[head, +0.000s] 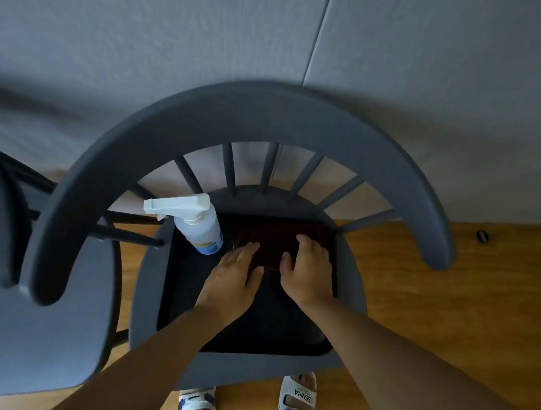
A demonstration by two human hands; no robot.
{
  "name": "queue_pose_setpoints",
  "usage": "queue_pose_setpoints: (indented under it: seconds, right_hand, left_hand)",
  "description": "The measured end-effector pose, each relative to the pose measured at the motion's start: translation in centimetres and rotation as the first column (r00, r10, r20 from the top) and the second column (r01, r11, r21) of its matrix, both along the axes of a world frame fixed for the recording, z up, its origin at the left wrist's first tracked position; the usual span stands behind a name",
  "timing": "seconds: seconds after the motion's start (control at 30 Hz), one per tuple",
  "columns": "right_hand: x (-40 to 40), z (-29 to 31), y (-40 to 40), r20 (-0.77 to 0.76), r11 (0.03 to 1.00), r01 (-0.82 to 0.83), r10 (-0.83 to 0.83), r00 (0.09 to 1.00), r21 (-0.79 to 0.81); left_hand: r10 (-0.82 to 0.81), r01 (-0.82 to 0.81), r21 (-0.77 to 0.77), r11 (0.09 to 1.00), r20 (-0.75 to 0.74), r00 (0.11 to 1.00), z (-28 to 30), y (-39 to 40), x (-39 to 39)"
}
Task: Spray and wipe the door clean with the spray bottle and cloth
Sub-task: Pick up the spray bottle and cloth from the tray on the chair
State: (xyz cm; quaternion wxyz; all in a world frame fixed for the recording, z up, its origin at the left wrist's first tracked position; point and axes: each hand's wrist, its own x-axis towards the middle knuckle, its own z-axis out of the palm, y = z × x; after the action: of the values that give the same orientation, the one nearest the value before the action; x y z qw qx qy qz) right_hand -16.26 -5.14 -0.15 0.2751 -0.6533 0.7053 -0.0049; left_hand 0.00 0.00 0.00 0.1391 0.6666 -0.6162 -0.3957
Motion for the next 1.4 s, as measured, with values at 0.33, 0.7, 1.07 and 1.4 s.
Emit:
queue_pose_setpoints:
  seconds: [0.33, 0.7, 1.07, 1.4]
  right_hand:
    - [4.2, -2.6, -1.9, -0.308, 0.949, 0.304, -0.267, 0.913, 0.081]
    - [3.8, -4.1, -1.4, -0.267, 0.972, 0.233, -0.215, 0.939, 0.037]
    - [5.0, -3.8, -1.4, 0.216, 0.970, 0.243, -0.242, 0.946, 0.021]
    - [1.3, 0.5, -0.9, 0.681, 0.985, 0.174, -0.137, 0.719, 0.014]
  left_hand:
    - [0.175, -0.169, 0.097, 0.981, -0.055, 0.983, -2.4, 0.5, 0.4]
    - [0.259, -0.237, 0.172, 0.956, -0.123, 0.958, -1.7, 0.2, 0.1]
    - [0.313, -0.282, 0.251, 0.926, -0.093, 0.945, -0.6, -1.1, -1.6]
    - [0.693, -0.339, 0.635, 0.694, -0.461, 0.553, 2.6, -3.3, -0.8]
